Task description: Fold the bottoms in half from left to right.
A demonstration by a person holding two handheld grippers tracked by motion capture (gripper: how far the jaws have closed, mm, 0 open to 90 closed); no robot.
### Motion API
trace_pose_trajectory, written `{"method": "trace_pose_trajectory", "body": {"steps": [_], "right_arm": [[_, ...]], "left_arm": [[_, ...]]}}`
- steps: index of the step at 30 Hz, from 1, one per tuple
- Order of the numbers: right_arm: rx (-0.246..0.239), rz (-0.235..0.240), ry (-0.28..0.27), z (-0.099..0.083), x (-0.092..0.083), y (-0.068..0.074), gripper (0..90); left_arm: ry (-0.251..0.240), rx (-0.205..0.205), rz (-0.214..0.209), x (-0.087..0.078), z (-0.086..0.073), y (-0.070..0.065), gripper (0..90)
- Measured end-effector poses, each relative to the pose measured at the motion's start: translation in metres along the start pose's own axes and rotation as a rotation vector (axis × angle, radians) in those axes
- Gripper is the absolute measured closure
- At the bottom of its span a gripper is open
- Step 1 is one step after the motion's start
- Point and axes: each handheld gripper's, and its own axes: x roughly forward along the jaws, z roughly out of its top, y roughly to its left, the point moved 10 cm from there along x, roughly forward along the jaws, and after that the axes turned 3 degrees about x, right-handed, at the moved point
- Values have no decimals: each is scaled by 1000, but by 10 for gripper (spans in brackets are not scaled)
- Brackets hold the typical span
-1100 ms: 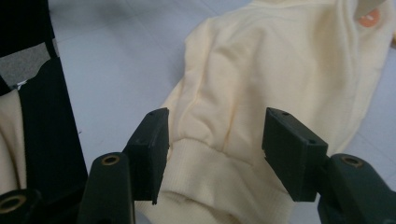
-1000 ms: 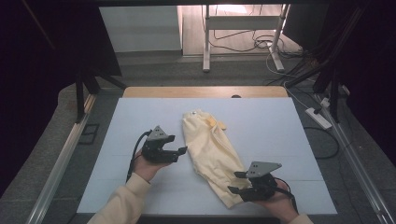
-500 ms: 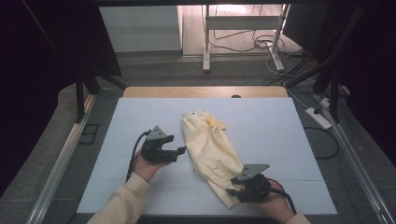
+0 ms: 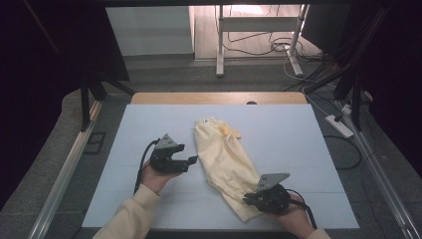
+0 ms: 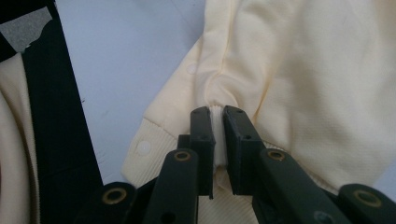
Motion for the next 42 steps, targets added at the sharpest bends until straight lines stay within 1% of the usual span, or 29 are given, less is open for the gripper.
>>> {"method": "trace_pose_trajectory", "body": {"steps": [4, 9, 12, 15, 17, 18, 20, 25, 28, 31, 33, 36, 37, 39, 42], "right_arm": [[0, 5, -9, 2, -3, 2, 835], [11, 35, -36, 6, -9, 8, 837], [23, 66, -61, 9, -14, 17, 837], [6, 76, -60, 8, -15, 25, 839], [-6, 90, -52, 8, -13, 31, 840], [-16, 89, -44, 7, -11, 33, 839], [-37, 83, -26, 5, -6, 34, 839], [-20, 90, -27, 1, -4, 29, 829], [-13, 97, -23, 0, -3, 28, 819], [-25, 98, -23, -1, -3, 29, 802], [-31, 104, -29, 0, -3, 30, 780], [-37, 110, -54, 4, -6, 30, 674], [-35, 107, -74, 7, -8, 30, 631], [-43, 85, -110, 12, -13, 27, 564], [-23, 29, -160, 19, -22, 16, 501]], "left_arm": [[-4, -1, 2, -1, 0, 1, 291], [-9, -7, 5, -3, 1, 3, 291], [-13, -11, 6, -3, 1, 3, 291], [-14, -14, 6, -4, 1, 3, 291], [-13, -13, 5, -4, 1, 3, 291], [-14, -15, 5, -3, 1, 3, 291], [-12, -13, 4, -3, 1, 3, 291], [-9, -11, 2, -3, 0, 3, 290], [-9, -9, 2, -3, 1, 2, 291], [-8, -11, 3, -2, 0, 3, 289], [-7, -11, 4, -2, 0, 3, 289], [-6, -10, 3, -2, 0, 3, 288], [-5, -11, 3, -2, 0, 3, 287], [-5, -11, 3, -2, -1, 3, 287], [-6, -11, 5, -2, 0, 3, 286]]}}
